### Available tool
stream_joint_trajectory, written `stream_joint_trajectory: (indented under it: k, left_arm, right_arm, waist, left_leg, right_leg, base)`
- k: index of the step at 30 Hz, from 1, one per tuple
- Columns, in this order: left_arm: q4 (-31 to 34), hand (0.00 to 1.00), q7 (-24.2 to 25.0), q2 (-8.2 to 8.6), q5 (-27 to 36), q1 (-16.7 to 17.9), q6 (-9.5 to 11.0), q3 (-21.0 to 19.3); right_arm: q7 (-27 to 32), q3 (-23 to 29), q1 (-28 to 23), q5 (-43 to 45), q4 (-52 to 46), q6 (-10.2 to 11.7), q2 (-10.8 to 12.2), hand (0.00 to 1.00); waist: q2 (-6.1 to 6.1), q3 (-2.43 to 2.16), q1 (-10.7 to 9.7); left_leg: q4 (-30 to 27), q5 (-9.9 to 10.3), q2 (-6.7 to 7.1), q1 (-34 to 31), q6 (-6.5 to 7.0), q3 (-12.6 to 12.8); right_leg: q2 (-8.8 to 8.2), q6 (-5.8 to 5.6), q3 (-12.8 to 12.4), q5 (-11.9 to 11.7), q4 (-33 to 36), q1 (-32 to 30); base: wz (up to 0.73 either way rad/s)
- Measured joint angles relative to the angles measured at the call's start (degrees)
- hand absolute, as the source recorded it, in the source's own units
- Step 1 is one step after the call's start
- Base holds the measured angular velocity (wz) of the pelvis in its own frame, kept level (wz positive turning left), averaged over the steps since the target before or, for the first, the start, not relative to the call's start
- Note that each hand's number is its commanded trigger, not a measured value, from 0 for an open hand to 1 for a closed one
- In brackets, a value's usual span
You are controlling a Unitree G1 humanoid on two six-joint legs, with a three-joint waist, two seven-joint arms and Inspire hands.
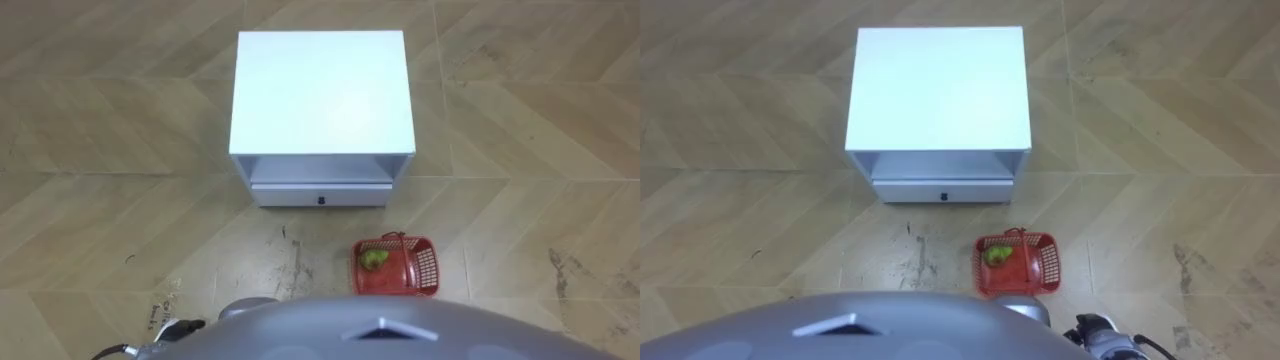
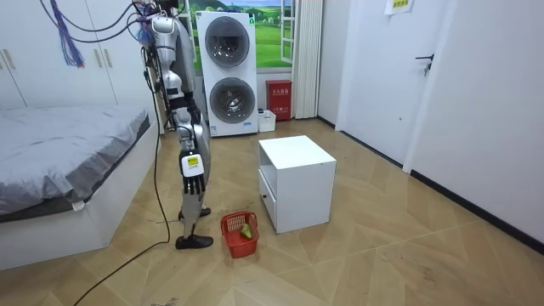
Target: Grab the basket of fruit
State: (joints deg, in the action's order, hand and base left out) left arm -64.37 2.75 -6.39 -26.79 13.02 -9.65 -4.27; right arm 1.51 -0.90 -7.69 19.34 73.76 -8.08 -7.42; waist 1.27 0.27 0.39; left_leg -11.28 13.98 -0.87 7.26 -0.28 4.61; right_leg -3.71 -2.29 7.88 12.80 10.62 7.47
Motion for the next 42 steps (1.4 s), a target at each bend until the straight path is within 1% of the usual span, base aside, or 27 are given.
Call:
stream_joint_trajectory:
  k: [1,3,6,9,13,16,22,24,32,35,38,39,40,41,42]
  left_arm:
    - [0.00,0.00,-0.02,0.00,-0.03,0.04,0.06,-0.04]
    - [0.01,0.00,-0.10,-0.01,-0.29,0.13,0.13,-0.05]
    - [0.03,0.00,-0.10,-0.01,-0.27,0.24,0.44,-0.03]
    - [-0.02,0.00,-0.10,-0.02,-0.12,-0.13,0.38,-0.02]
    - [-0.30,0.00,0.12,-0.02,1.88,0.20,-0.62,0.00]
    - [-0.37,0.00,0.22,0.00,2.48,0.25,-1.21,0.01]
    - [-0.37,0.00,0.21,0.00,2.38,0.32,-1.25,-0.01]
    - [-0.34,0.00,0.21,0.00,2.37,0.31,-1.22,0.07]
    - [0.29,0.00,0.07,0.13,0.78,0.24,-0.77,-0.05]
    - [0.29,0.00,0.02,0.14,0.73,0.38,-0.74,-0.06]
    - [0.29,0.00,0.05,0.12,0.21,0.09,-0.26,-0.18]
    - [0.29,0.00,0.05,0.12,0.19,-0.05,0.01,-0.17]
    - [0.29,0.00,0.04,0.13,0.19,-0.24,0.23,-0.16]
    - [0.29,0.00,0.02,0.13,0.19,-0.47,0.34,-0.16]
    - [0.29,0.00,-0.07,-0.01,0.21,-0.90,0.58,-0.27]
  right_arm:
    - [0.51,0.02,0.02,0.00,0.00,0.12,0.01,0.00]
    - [1.28,0.05,0.10,0.05,-0.14,0.76,0.01,0.00]
    - [2.50,0.03,0.06,0.05,-0.27,1.06,0.01,0.00]
    - [2.68,-0.12,0.04,0.53,-0.24,1.03,0.01,0.00]
    - [2.66,-0.03,0.37,0.99,-0.24,0.47,0.00,0.00]
    - [2.72,0.01,0.95,1.05,-0.03,0.47,0.00,0.00]
    - [2.73,0.03,1.33,1.31,0.05,0.53,0.00,0.00]
    - [2.73,0.02,1.41,1.26,0.00,0.53,0.00,0.00]
    - [3.35,0.35,0.86,1.34,-0.43,1.01,0.01,0.00]
    - [3.34,0.68,0.84,1.35,-0.43,1.02,0.01,0.00]
    - [3.55,3.64,0.88,1.43,-0.46,1.12,-0.02,0.00]
    - [3.89,4.54,1.03,1.41,-0.57,1.13,-0.05,0.00]
    - [4.30,4.56,1.03,1.37,-0.75,1.14,-0.25,0.00]
    - [4.56,4.58,1.01,1.23,-0.80,1.15,-0.34,0.00]
    - [5.03,4.67,0.95,1.01,-1.04,1.17,-0.43,0.00]
  waist:
    - [0.09,0.12,0.02]
    - [0.19,0.20,0.03]
    - [0.25,0.21,0.14]
    - [0.19,0.19,0.13]
    - [-0.12,0.06,0.16]
    - [-0.27,-0.05,0.04]
    - [-0.38,-0.11,0.04]
    - [-0.54,0.03,0.04]
    - [-0.75,-0.01,-0.08]
    - [-0.81,-0.04,-0.22]
    - [-1.07,-0.11,-0.44]
    - [-1.13,-0.15,-0.44]
    - [-1.39,-0.26,-0.44]
    - [-1.62,-0.16,-0.47]
    - [-2.04,-0.11,-0.47]
  left_leg:
    - [0.06,0.00,0.00,0.21,0.00,0.00]
    - [0.08,0.00,-0.01,0.33,0.00,0.01]
    - [0.11,0.01,-0.01,0.38,0.01,0.03]
    - [0.30,0.01,-0.01,0.37,0.02,0.02]
    - [0.40,0.01,-0.01,0.15,0.01,0.03]
    - [0.32,0.01,-0.01,0.00,0.01,0.02]
    - [0.30,0.01,-0.02,0.30,0.01,-0.02]
    - [0.25,0.01,-0.01,0.30,0.01,-0.04]
    - [-0.08,0.11,0.28,0.23,0.19,-0.05]
    - [-0.26,0.25,0.56,0.13,0.44,-0.15]
    - [-1.58,0.55,1.03,-0.57,0.89,-0.10]
    - [-2.40,0.61,1.33,-1.16,0.99,-0.02]
    - [-3.31,0.79,1.58,-1.73,1.29,0.02]
    - [-3.58,0.90,1.63,-1.77,1.49,0.02]
    - [-3.60,1.05,1.88,-1.77,1.75,0.18]
  right_leg:
    - [0.01,0.00,-0.02,0.00,0.01,0.15]
    - [0.02,0.00,0.00,0.00,-0.01,0.42]
    - [0.01,0.00,0.00,0.00,-0.08,0.53]
    - [0.00,-0.04,-0.04,0.03,-0.09,0.51]
    - [0.02,-0.04,-0.03,0.03,-0.03,0.00]
    - [0.02,-0.04,0.02,0.03,0.03,-0.31]
    - [0.00,-0.04,0.14,0.03,0.01,0.10]
    - [-0.02,-0.04,0.15,0.03,0.02,0.33]
    - [-0.36,-0.28,0.07,0.22,0.20,0.59]
    - [-0.64,-0.55,0.11,0.38,0.69,0.43]
    - [-1.40,-0.89,0.67,0.74,1.57,0.09]
    - [-1.92,-1.22,0.77,1.09,3.10,-0.80]
    - [-2.34,-1.48,0.99,1.29,4.65,-1.76]
    - [-2.47,-1.50,1.13,1.30,5.44,-2.15]
    - [-3.00,-1.60,1.93,1.36,7.05,-2.85]
  base:
    - [0.00]
    - [0.00]
    - [0.00]
    - [0.00]
    - [0.00]
    - [0.00]
    - [0.00]
    - [0.00]
    - [0.00]
    - [0.00]
    - [0.07]
    - [0.06]
    - [0.06]
    - [0.06]
    - [0.00]
